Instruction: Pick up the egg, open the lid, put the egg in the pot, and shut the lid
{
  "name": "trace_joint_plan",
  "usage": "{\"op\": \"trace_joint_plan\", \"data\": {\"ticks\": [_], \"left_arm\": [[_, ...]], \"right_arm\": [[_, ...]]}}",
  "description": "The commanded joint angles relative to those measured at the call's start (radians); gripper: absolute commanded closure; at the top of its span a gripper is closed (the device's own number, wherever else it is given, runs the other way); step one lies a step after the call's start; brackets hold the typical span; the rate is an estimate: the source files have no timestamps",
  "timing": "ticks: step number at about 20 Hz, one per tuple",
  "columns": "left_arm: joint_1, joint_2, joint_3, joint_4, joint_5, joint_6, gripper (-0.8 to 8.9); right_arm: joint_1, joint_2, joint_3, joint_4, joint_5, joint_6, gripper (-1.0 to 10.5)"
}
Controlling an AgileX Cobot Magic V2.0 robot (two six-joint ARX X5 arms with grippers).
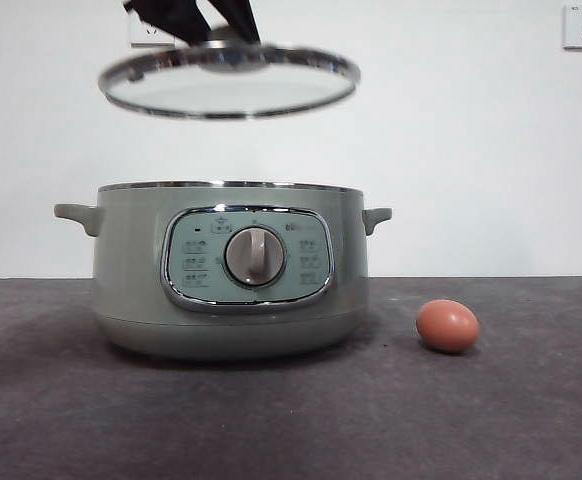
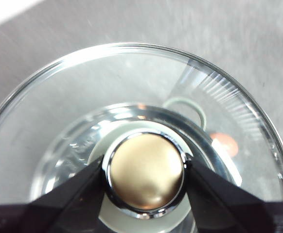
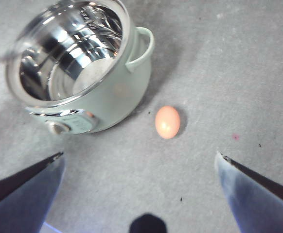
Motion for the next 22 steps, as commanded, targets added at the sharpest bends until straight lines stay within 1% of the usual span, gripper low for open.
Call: {"op": "trace_joint_plan", "data": {"ticks": [1, 5, 11, 14, 18, 20, 22], "left_arm": [[0.034, -0.114, 0.021, 0.021, 0.007, -0.007, 8.21], [0.110, -0.287, 0.020, -0.026, 0.007, -0.010, 8.21], [0.166, -0.501, 0.019, -0.185, 0.000, 0.005, 8.21], [0.172, -0.587, 0.019, -0.269, -0.001, 0.005, 8.21], [0.172, -0.683, 0.000, -0.331, -0.004, -0.006, 8.21], [0.172, -0.738, -0.034, -0.352, -0.047, -0.014, 8.21], [0.172, -0.795, -0.082, -0.364, -0.052, -0.032, 8.21]], "right_arm": [[0.001, 0.050, 0.004, 0.023, -0.003, -0.003, 3.5], [0.049, 0.172, 0.004, 0.089, 0.003, -0.003, 3.5], [0.203, 0.389, 0.004, 0.196, 0.142, -0.004, 3.5], [0.256, 0.483, 0.004, 0.258, 0.183, -0.003, 3.5], [0.298, 0.596, 0.004, 0.316, 0.272, -0.005, 3.5], [0.302, 0.644, 0.004, 0.348, 0.285, -0.004, 3.5], [0.302, 0.684, 0.004, 0.370, 0.290, -0.004, 3.5]]}}
